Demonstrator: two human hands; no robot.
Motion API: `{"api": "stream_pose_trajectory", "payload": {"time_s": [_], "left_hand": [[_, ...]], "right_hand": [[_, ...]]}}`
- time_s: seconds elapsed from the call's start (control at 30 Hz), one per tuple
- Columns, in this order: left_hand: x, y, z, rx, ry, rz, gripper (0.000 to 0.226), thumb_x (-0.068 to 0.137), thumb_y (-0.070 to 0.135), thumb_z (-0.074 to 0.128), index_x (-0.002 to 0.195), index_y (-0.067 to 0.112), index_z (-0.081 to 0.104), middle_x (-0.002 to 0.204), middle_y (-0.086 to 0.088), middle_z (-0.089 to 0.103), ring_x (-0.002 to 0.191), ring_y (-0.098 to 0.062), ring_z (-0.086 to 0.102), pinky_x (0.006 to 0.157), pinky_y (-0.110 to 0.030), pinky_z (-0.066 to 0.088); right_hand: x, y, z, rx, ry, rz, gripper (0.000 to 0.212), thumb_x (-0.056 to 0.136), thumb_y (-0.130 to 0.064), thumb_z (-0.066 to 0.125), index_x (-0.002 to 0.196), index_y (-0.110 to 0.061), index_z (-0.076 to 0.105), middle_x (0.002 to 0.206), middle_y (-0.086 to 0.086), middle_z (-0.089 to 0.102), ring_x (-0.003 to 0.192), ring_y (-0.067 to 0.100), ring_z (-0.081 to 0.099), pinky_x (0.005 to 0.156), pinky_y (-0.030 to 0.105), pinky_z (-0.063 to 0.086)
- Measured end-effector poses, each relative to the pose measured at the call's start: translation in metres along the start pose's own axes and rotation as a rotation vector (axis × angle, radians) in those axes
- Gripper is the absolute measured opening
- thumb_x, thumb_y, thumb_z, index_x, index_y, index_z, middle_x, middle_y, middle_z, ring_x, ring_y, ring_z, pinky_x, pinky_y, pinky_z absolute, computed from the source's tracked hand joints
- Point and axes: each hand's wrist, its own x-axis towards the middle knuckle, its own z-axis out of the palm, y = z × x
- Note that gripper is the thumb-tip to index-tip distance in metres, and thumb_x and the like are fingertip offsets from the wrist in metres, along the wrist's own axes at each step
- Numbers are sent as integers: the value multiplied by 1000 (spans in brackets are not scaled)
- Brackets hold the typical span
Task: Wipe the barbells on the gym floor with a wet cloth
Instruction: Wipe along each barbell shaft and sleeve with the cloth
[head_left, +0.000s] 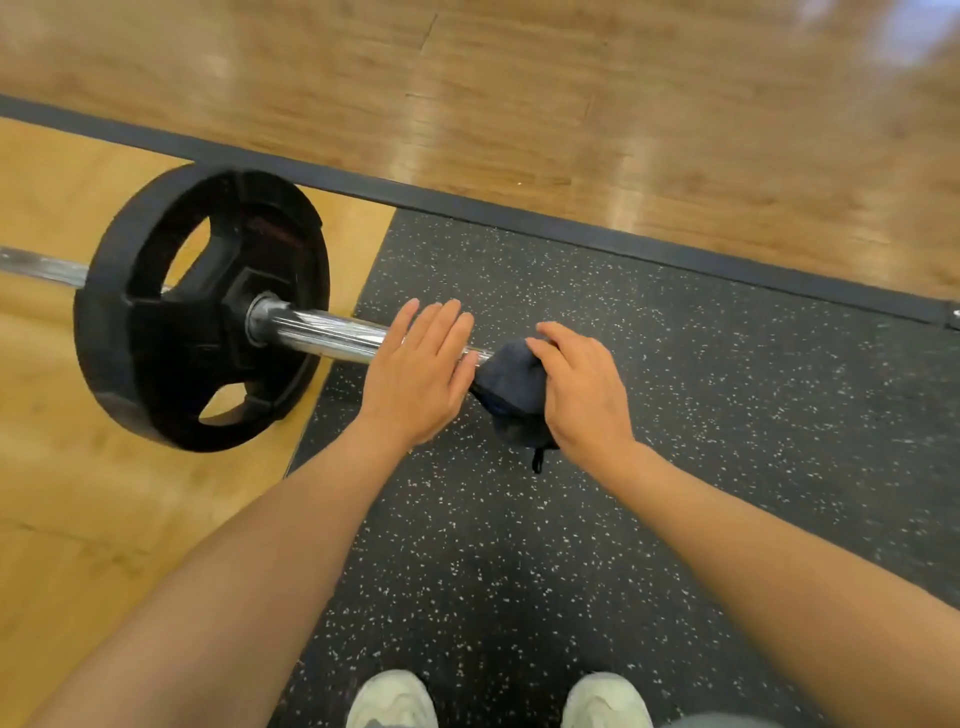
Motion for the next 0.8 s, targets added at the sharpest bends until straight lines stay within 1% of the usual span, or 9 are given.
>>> {"api": "stream_pose_trajectory", "payload": {"time_s": [0.07, 0.13, 0.2, 0.27, 0.33, 0.47, 0.57, 0.67, 0.8], "left_hand": [[-1, -4, 7, 8, -3, 19, 45, 103, 33, 36, 129, 3, 58, 133, -13, 59, 124, -29, 55, 114, -47, 31], [-6, -11, 14, 6, 1, 18, 46, 103, 33, 35, 128, 3, 59, 132, -13, 60, 123, -29, 55, 113, -48, 32], [-12, -19, 21, 2, 24, 5, 47, 103, 34, 34, 127, 2, 59, 130, -14, 61, 122, -30, 56, 112, -50, 33], [-13, -30, 24, -5, 72, -14, 48, 103, 33, 33, 126, 1, 60, 129, -14, 62, 120, -30, 57, 113, -50, 32], [-9, -42, 25, -18, 119, -33, 49, 104, 33, 31, 125, 0, 60, 128, -15, 62, 120, -30, 57, 114, -48, 29], [-5, -56, 34, -9, 169, 20, 52, 105, 32, 26, 120, 0, 64, 122, -15, 65, 115, -33, 59, 111, -49, 34], [-4, -56, 44, -13, 289, 37, 45, 103, 26, 33, 108, 1, 70, 112, -14, 69, 105, -33, 64, 103, -49, 43], [-2, -56, 49, -30, 362, 48, 40, 100, 22, 37, 99, 2, 71, 108, -14, 71, 98, -33, 67, 95, -46, 49], [0, -59, 50, -58, 411, 91, 35, 97, 19, 39, 94, 3, 71, 98, -11, 71, 85, -31, 65, 83, -42, 50]], "right_hand": [[-13, -6, 1, 49, -49, 35, 45, 98, -25, 41, 129, 1, 61, 136, 17, 59, 122, 28, 50, 107, 44, 41], [-21, -10, 4, 43, -157, 35, 65, 97, -49, 40, 142, -2, 49, 146, 15, 49, 133, 30, 46, 114, 52, 33], [-22, -8, 10, -64, -202, -2, 73, 95, -58, 42, 148, -7, 40, 150, 15, 43, 136, 33, 41, 115, 55, 32], [-22, -5, 14, -116, -177, -51, 65, 98, -51, 41, 151, -14, 34, 152, 16, 41, 137, 35, 40, 114, 55, 33], [-23, -2, 15, -129, -146, -119, 58, 100, -41, 40, 153, -18, 33, 154, 16, 38, 139, 36, 37, 117, 54, 29], [-20, -3, 12, -128, -125, -137, 59, 97, -35, 40, 149, -8, 44, 153, 19, 40, 141, 37, 38, 117, 55, 26], [-12, -10, 24, -169, -80, -68, 60, 102, -46, 31, 139, -4, 55, 138, 21, 55, 129, 39, 50, 112, 56, 34], [2, -15, 35, -293, -16, -96, 54, 106, -41, 28, 129, -6, 63, 120, 18, 65, 109, 38, 62, 103, 54, 44], [14, -22, 46, -324, -28, -186, 49, 107, -35, 31, 133, -7, 61, 121, 17, 66, 105, 36, 64, 99, 49, 49]]}}
